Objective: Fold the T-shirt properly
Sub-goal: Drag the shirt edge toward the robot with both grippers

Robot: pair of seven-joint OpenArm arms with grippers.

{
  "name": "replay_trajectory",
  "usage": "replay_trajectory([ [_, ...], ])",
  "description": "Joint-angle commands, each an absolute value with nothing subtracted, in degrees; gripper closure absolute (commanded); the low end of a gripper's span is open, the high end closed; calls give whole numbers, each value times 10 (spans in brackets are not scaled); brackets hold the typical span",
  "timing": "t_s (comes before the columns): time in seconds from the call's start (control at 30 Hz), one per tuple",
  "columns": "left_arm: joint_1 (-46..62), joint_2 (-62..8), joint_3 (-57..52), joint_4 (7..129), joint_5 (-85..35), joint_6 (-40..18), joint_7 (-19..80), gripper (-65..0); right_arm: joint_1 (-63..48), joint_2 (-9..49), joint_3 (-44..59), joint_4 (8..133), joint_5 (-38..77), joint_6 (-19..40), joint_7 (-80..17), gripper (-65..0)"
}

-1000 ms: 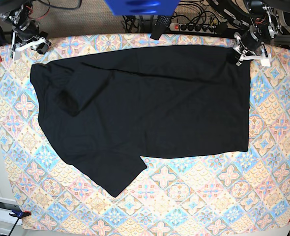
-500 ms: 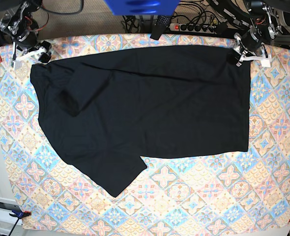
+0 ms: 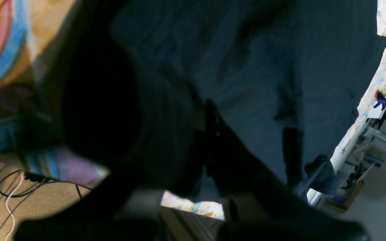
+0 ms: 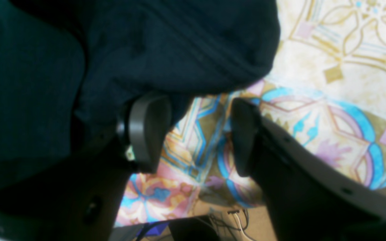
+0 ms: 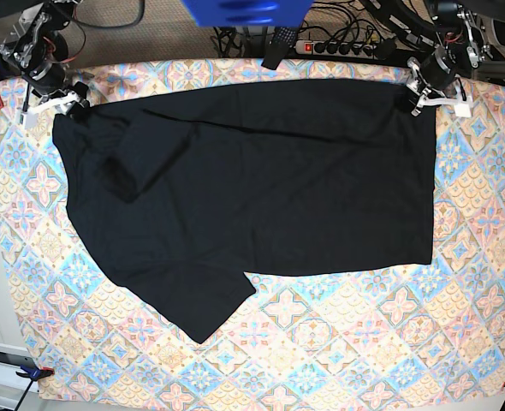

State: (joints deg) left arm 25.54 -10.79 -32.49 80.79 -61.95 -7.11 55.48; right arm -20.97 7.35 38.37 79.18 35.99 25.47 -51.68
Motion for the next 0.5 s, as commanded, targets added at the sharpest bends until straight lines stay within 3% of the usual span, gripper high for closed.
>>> replay_trajectory([
  [0.0,255,-114,-327,815,-622,-71,552,-1,-211,78,384,793,355,255,-522,-320],
  [0.47,254,-114,-325,815,-621,-71,552,-1,-180,69,370,800,356,255,-560,-320],
])
